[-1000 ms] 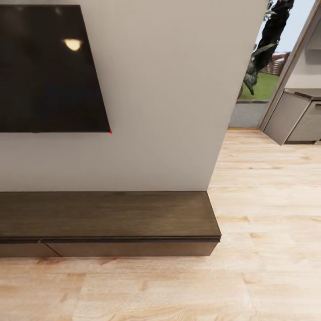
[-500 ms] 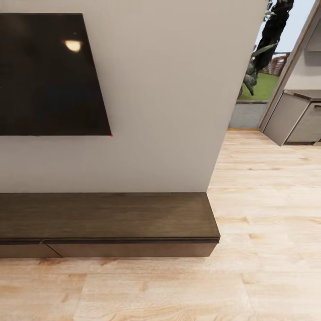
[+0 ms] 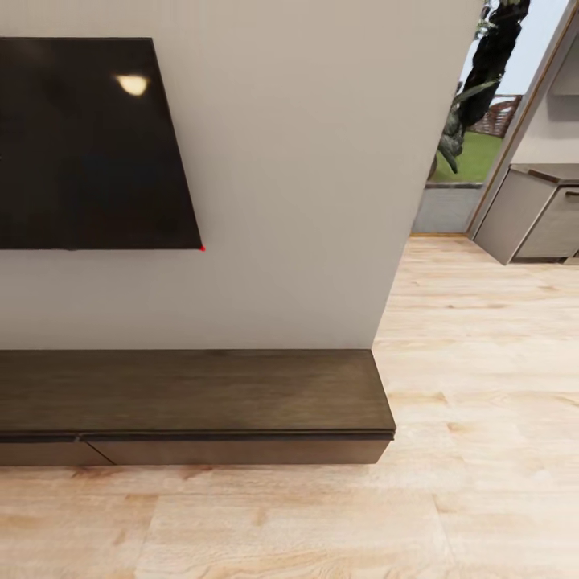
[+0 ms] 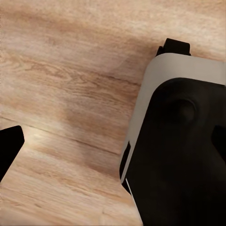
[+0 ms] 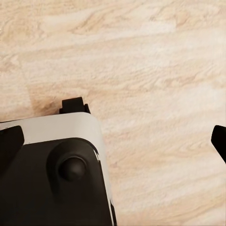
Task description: Place each of the two pumpkins and all three candles from the living room inside a cabinet in the living room (use any cabinet), then make sure every cabinet is closed, and position the cauldron so it is next to a table in the living room.
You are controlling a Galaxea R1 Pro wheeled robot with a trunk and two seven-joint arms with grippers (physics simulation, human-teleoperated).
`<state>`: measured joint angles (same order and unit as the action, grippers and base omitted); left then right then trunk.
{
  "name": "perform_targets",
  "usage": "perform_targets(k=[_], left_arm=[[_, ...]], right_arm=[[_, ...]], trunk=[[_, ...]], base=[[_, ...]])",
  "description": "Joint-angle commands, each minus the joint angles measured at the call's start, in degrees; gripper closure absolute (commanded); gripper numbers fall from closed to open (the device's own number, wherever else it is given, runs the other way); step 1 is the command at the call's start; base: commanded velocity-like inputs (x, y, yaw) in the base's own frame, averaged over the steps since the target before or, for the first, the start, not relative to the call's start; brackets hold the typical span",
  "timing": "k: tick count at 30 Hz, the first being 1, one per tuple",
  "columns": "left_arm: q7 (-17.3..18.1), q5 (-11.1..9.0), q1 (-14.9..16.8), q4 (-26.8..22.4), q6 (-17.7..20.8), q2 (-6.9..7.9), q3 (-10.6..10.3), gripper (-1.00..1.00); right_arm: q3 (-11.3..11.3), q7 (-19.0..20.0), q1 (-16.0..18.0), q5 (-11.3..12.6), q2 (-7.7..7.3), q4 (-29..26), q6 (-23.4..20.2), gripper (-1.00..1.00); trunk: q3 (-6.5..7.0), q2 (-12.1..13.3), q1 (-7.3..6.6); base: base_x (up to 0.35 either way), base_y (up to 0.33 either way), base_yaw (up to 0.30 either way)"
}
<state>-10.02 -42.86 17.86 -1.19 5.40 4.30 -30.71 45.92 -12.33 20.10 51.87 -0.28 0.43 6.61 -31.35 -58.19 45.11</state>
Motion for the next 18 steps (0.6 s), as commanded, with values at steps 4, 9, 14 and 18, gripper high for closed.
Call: perform_targets(k=[4, 9, 14, 18], left_arm=[[-0.26, -0.39, -0.01, -0.13, 0.31, 0.04, -0.46, -1.00], [-0.26, -0.39, -0.40, -0.12, 0.31, 0.01, -0.49, -1.00], [-0.26, -0.39, -0.66, -0.13, 0.31, 0.00, -0.49, -1.00], [-0.26, -0.43, -0.78, -0.13, 0.31, 0.00, -0.49, -1.00]], right_arm=[[0.46, -0.05, 0.03, 0.58, 0.00, 0.09, 0.13, -1.00], [0.42, -0.06, 0.03, 0.59, -0.03, 0.10, 0.08, -1.00], [0.41, -0.07, -0.33, 0.60, -0.06, 0.10, 0.07, -1.00], [0.40, -0.07, -0.74, 0.58, -0.07, 0.10, 0.07, -1.00]], trunk=[[0.68, 1.59, -0.88], [1.22, 2.79, -1.54], [1.22, 2.79, -1.54], [1.22, 2.79, -1.54]], base=[[0.000, 0.000, 0.000], [0.000, 0.000, 0.000], [0.000, 0.000, 0.000], [0.000, 0.000, 0.000]])
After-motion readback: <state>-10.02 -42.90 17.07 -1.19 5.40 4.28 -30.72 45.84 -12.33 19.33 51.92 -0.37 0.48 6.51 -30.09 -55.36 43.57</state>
